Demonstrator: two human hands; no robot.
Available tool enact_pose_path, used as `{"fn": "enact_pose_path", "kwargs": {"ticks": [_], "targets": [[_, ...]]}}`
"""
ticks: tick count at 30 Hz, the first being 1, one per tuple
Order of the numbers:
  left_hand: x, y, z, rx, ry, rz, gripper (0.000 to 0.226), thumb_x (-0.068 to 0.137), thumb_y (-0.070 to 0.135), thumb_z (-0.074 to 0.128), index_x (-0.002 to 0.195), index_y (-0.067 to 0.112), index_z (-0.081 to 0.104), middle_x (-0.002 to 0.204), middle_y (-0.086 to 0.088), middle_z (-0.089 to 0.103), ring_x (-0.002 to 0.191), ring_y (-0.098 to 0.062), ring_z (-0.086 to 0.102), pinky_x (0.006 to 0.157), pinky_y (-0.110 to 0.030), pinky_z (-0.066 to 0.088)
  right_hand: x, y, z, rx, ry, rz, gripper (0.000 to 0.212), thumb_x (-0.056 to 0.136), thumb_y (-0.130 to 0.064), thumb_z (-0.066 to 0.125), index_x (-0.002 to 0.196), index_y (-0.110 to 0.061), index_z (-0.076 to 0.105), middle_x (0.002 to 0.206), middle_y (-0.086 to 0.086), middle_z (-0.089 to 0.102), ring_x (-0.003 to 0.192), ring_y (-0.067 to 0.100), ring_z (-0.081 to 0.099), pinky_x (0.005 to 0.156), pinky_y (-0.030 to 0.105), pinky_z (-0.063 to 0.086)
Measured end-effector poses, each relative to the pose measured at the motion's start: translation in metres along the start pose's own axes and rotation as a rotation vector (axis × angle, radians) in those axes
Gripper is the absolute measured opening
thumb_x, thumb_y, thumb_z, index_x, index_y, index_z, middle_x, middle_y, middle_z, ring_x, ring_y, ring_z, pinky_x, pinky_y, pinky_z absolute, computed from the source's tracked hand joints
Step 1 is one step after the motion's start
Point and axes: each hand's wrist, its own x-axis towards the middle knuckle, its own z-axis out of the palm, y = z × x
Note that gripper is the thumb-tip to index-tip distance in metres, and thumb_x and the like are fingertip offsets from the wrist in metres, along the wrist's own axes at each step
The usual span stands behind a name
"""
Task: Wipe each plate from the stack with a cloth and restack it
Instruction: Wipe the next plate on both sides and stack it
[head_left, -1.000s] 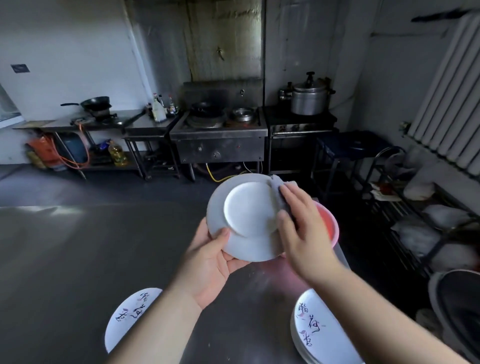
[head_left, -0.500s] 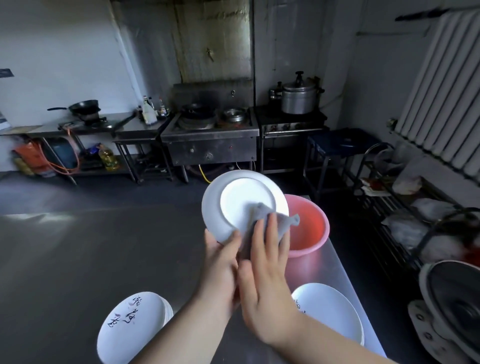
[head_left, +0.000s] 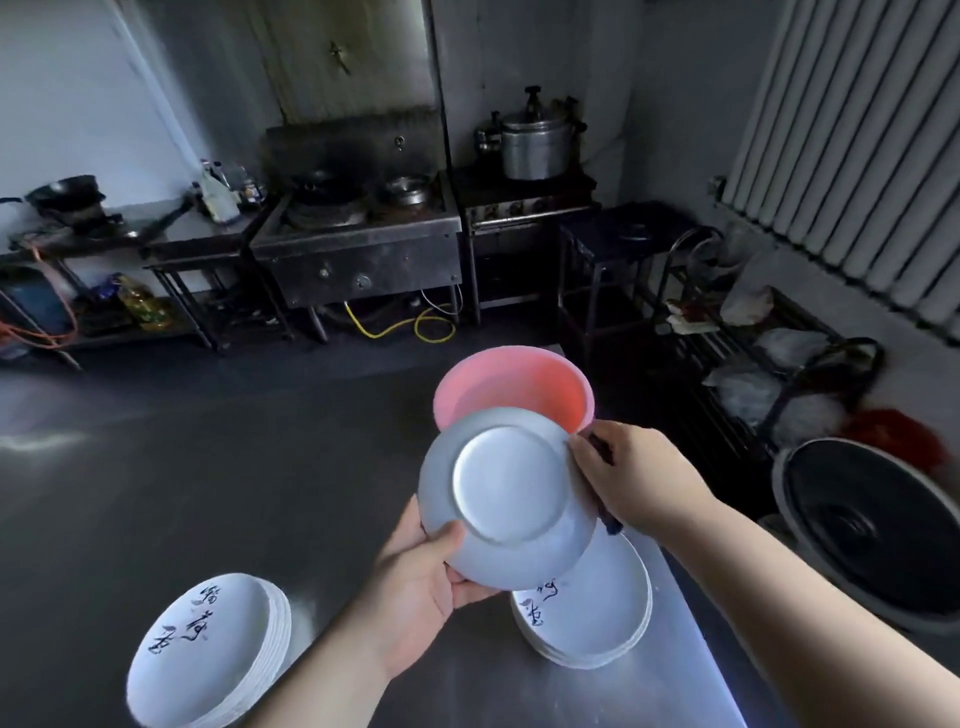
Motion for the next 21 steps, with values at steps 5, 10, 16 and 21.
{"fn": "enact_pose_path", "kwargs": {"ticks": [5, 10, 16, 21], "targets": [[0.013, -0.037, 0.0, 0.123, -0.033, -0.223, 0.068, 0.086, 0.02, 0.066, 0.15, 0.033, 0.047, 0.143, -0.008, 0.065, 0.126, -0.04, 0.065, 0.096, -0.065, 0.055, -0.019, 0.058, 0.002, 0.047, -0.427, 0.203, 0.052, 0.104, -0.046, 0.04, 0.079, -0.007, 0.065, 0.06, 0.006, 0.073, 0.045, 0.019, 0.062, 0.051, 0.027, 0.053], [0.029, -0.063, 0.019, 0.178, 0.014, -0.296, 0.059, 0.093, 0.039, 0.068, 0.149, 0.038, 0.05, 0.143, 0.003, 0.065, 0.131, -0.025, 0.063, 0.102, -0.055, 0.054, -0.02, 0.099, 0.013, 0.063, -0.502, 0.359, 0.076, 0.105, -0.063, 0.022, 0.078, -0.007, 0.066, 0.058, 0.012, 0.068, 0.043, 0.023, 0.052, 0.045, 0.028, 0.049], [0.051, -0.07, 0.031, 0.08, 0.148, -0.29, 0.089, 0.098, 0.079, 0.008, 0.153, 0.021, 0.046, 0.15, 0.004, 0.059, 0.149, -0.011, 0.04, 0.128, -0.039, 0.018, -0.022, 0.116, 0.018, 0.62, -0.487, 0.395, 0.091, 0.105, -0.07, 0.01, 0.096, -0.006, 0.074, 0.083, 0.015, 0.079, 0.062, 0.023, 0.052, 0.051, 0.028, 0.03], [0.061, -0.09, 0.026, 0.343, 0.245, -0.329, 0.054, 0.107, 0.052, 0.048, 0.155, 0.027, 0.042, 0.151, 0.002, 0.055, 0.13, -0.02, 0.057, 0.109, -0.043, 0.051, -0.024, 0.133, 0.042, 0.554, -0.3, 0.281, 0.017, 0.1, -0.031, 0.055, 0.103, -0.02, 0.068, 0.077, -0.012, 0.074, 0.05, 0.029, 0.059, 0.047, 0.026, 0.04]]}}
